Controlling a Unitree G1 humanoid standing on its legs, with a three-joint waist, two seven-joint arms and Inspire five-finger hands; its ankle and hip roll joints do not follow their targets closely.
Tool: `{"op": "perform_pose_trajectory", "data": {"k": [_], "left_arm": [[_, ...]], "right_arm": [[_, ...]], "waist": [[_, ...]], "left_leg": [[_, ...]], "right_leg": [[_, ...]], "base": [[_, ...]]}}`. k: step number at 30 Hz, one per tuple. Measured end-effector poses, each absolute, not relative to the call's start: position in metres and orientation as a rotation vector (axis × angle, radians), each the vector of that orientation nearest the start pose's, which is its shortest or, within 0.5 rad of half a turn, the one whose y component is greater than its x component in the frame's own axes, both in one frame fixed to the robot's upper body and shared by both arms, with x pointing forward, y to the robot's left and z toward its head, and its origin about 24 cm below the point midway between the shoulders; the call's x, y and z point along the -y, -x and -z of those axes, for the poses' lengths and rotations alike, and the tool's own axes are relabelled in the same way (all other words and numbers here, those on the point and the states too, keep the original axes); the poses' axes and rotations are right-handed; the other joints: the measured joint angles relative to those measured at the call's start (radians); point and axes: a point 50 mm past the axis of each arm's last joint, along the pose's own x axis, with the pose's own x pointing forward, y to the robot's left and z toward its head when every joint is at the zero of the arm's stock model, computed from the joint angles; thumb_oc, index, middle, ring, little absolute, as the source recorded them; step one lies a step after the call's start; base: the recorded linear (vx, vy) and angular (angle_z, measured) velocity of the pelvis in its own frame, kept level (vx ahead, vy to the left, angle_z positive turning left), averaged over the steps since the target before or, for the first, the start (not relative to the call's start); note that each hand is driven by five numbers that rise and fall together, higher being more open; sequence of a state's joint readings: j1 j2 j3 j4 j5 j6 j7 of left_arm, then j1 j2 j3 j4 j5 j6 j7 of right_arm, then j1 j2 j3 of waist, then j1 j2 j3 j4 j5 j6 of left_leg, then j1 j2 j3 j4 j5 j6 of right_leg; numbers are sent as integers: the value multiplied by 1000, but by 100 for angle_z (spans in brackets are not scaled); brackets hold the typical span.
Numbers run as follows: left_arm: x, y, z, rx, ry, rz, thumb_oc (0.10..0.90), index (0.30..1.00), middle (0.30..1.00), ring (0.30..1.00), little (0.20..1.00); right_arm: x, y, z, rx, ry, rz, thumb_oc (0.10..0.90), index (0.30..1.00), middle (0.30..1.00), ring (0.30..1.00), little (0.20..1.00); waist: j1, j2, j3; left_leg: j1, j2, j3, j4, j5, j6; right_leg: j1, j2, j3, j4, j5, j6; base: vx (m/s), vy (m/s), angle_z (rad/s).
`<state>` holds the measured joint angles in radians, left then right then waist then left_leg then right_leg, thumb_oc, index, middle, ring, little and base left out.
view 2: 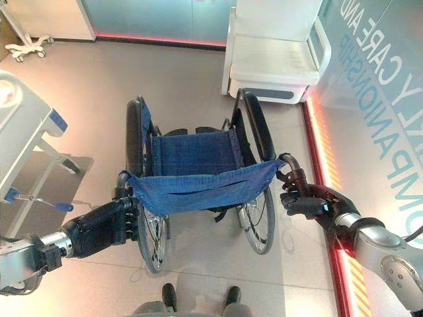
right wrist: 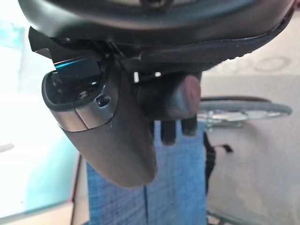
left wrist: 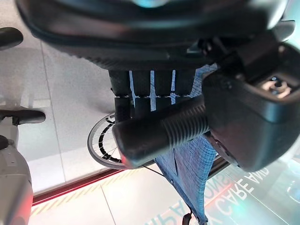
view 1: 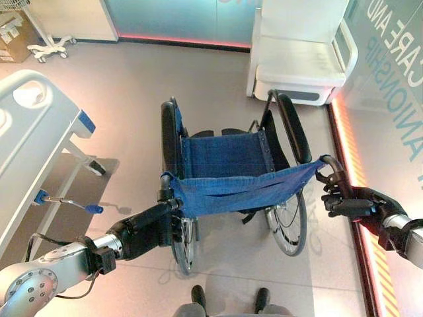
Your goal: Push the wheelchair next to the bed
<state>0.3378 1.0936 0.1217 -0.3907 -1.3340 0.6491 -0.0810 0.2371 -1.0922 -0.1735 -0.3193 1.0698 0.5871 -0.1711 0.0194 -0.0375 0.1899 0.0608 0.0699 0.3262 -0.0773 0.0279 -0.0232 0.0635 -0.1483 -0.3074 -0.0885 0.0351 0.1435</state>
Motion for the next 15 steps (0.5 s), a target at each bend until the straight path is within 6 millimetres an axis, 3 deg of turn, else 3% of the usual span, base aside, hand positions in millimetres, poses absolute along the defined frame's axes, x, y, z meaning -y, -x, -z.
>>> {"op": "perform_pose_trajectory", "data": {"k": [7,11,13,15], "left_arm": [[-257,-182,-95,-690,215,301,400,300,300,300,300],[-259,-182,-94,-680,249,257,400,300,300,300,300],[-265,-185,-95,-661,259,217,400,300,300,300,300],[-272,-192,-99,-618,273,177,400,300,300,300,300]], "right_arm": [[296,-209,-119,-507,120,41,400,300,300,300,300],[293,-211,-119,-516,122,14,400,300,300,300,300],[287,-217,-118,-535,136,-34,400,300,300,300,300],[280,-225,-116,-541,137,-83,400,300,300,300,300]], "waist": [[0,0,0],[9,-4,2],[26,-14,7],[51,-33,32]], "left_leg": [[-2,10,-19,6,3,-5],[-8,38,-19,44,-6,-23],[-28,74,-20,130,-41,-46],[-99,117,-49,321,-71,-82]], "right_leg": [[5,11,-5,0,-6,-8],[10,32,-6,0,-14,-22],[9,48,0,6,-28,-40],[-17,66,5,70,-69,-86]], "base": [[51,-183,3],[74,-238,-5],[105,-303,-29],[152,-224,-42]]}}
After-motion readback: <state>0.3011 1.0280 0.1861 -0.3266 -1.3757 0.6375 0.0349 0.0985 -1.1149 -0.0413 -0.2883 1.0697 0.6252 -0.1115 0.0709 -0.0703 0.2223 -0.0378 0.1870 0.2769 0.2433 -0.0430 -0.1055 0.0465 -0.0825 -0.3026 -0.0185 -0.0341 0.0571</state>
